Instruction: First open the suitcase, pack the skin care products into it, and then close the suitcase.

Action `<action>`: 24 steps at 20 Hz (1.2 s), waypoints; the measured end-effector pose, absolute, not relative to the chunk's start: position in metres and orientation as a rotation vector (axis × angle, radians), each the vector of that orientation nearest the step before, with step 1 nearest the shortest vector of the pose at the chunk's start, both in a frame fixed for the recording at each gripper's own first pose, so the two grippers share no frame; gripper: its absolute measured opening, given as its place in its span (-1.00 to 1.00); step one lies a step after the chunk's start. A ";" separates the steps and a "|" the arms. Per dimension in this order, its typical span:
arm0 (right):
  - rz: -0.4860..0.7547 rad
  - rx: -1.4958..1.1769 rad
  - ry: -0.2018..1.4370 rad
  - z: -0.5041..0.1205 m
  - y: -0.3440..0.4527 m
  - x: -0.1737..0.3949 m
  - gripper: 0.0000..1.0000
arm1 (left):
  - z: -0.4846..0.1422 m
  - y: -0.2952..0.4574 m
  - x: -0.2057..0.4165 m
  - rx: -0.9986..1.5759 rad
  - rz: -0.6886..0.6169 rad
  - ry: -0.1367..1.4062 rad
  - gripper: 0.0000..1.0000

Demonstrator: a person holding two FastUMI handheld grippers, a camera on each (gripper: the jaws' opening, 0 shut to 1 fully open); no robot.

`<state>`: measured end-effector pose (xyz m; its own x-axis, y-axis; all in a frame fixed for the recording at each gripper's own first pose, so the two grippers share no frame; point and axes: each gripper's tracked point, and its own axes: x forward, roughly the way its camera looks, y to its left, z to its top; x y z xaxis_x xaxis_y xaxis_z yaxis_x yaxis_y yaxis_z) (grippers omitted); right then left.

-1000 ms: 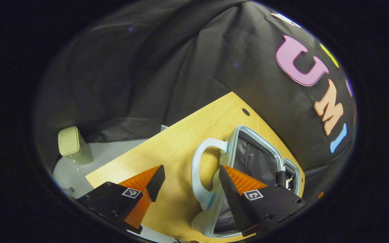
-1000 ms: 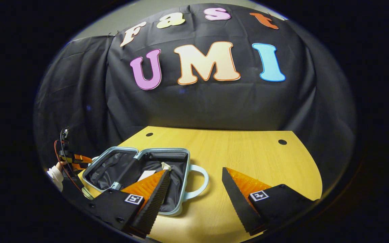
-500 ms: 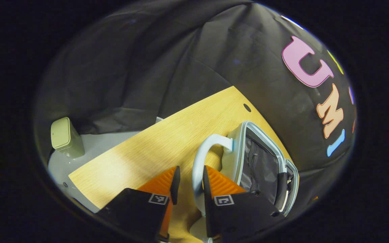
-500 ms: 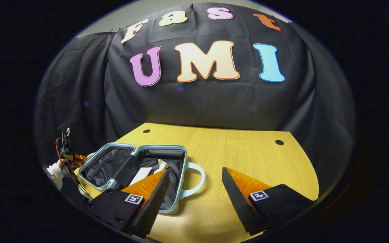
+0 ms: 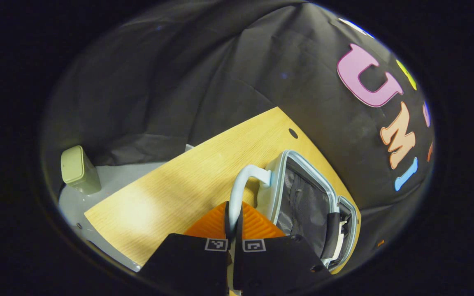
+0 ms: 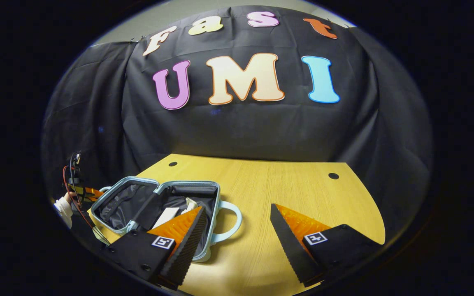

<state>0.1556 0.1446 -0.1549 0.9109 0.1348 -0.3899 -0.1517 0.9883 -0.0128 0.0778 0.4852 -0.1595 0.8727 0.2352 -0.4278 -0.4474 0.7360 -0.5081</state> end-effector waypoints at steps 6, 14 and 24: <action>0.152 -0.001 0.364 -0.140 0.141 0.161 0.89 | -0.066 0.451 0.082 -0.525 0.330 0.271 -1.00; 0.139 -0.004 0.323 -0.118 0.114 0.157 0.96 | 0.016 0.378 0.097 -0.370 0.268 0.212 -1.00; 0.105 -0.031 0.303 -0.107 0.058 0.137 0.96 | 0.075 0.222 0.141 -0.178 0.071 0.194 -1.00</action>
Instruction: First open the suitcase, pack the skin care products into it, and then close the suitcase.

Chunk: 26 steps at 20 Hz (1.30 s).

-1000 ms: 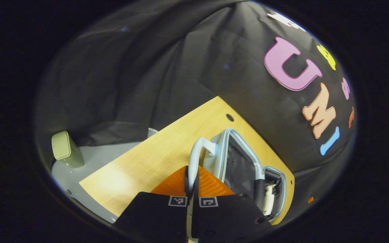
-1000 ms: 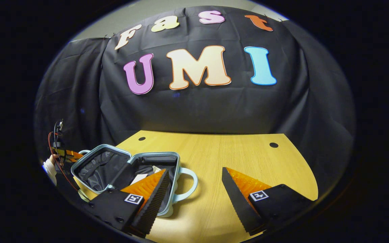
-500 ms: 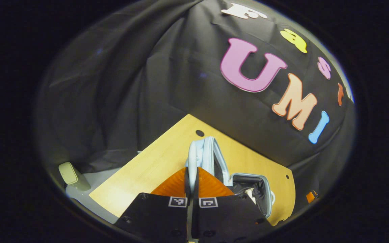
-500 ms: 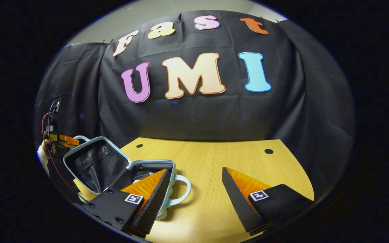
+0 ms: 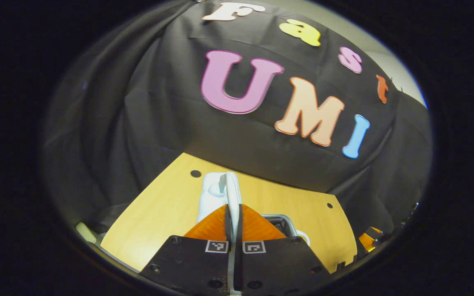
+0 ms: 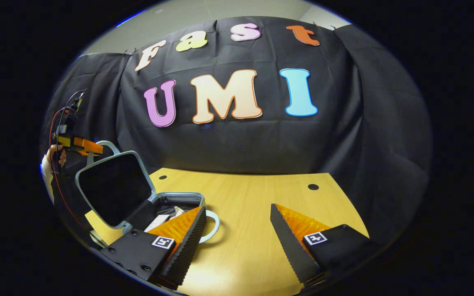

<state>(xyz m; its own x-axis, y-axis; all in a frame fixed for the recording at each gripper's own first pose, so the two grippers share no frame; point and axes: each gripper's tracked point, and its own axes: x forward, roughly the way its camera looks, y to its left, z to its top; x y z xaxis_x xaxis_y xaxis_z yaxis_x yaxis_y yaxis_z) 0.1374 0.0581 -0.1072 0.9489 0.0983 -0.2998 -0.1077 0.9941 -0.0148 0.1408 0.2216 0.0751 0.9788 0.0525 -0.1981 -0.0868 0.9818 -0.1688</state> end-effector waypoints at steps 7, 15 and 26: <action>0.036 -0.014 0.291 -0.101 0.007 0.120 0.95 | 0.070 0.118 0.176 -0.160 -0.065 0.222 -1.00; -0.037 0.016 0.276 -0.099 -0.021 0.112 0.97 | 0.014 0.021 0.218 -0.152 -0.152 0.337 -1.00; -0.078 0.074 0.306 -0.124 -0.054 0.103 0.96 | -0.123 -0.052 0.262 0.030 -0.139 0.551 -1.00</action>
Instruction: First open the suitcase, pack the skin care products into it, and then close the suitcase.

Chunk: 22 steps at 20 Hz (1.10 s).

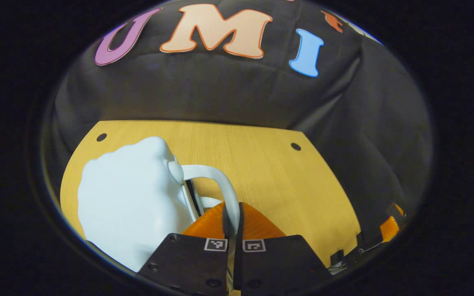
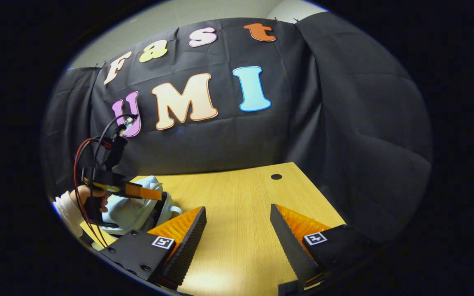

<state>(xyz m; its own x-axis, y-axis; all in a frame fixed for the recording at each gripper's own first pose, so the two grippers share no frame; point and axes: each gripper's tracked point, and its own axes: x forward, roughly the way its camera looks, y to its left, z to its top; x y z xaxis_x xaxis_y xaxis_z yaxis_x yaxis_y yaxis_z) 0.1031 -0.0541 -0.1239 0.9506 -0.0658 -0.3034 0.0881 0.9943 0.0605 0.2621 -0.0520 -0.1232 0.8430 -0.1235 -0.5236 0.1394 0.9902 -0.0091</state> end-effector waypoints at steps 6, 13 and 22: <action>-0.080 0.065 0.332 -0.136 -0.058 0.098 0.96 | -0.160 -0.056 0.269 0.189 -0.100 0.607 -1.00; -0.072 0.057 0.323 -0.130 -0.058 0.095 0.96 | -0.161 -0.060 0.262 0.268 -0.120 0.625 -0.70; 0.002 0.038 0.257 -0.098 -0.021 0.103 0.95 | -0.100 -0.066 0.232 0.267 -0.141 0.464 0.57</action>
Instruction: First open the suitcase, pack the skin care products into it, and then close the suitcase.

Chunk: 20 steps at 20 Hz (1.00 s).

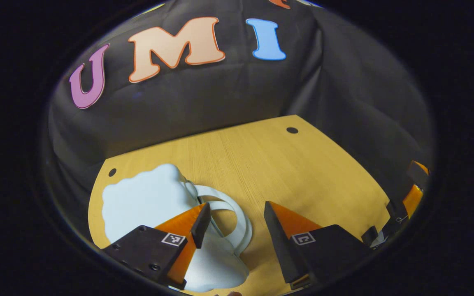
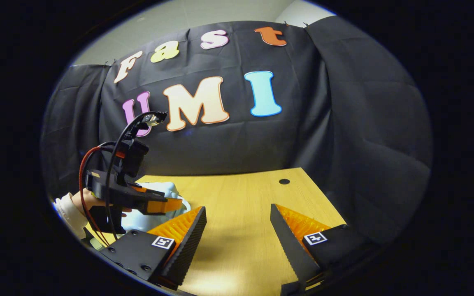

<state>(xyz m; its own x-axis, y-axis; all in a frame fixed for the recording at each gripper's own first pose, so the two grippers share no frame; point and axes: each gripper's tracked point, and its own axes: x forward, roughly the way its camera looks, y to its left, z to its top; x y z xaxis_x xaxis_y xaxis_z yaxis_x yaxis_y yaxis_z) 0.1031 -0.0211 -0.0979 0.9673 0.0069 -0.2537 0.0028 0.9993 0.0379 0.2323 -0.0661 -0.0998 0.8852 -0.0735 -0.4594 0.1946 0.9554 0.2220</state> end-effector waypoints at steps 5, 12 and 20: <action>0.045 0.045 0.200 -0.070 0.003 0.107 0.95 | -0.054 -0.054 0.195 0.161 -0.116 0.341 0.75; 0.040 0.066 0.103 -0.036 0.015 0.105 0.95 | 0.024 -0.023 0.137 -0.029 -0.063 0.083 0.81; 0.029 0.043 0.055 -0.018 0.017 0.096 0.96 | 0.035 -0.011 0.127 -0.064 -0.067 0.051 0.89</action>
<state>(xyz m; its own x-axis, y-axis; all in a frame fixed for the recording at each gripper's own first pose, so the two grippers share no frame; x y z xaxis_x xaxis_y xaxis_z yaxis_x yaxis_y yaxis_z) 0.0956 0.0168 -0.0181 0.9980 0.0306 -0.0546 -0.0282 0.9987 0.0435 0.1270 -0.0111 0.0351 0.9965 -0.0684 -0.0487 0.0651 0.9957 -0.0661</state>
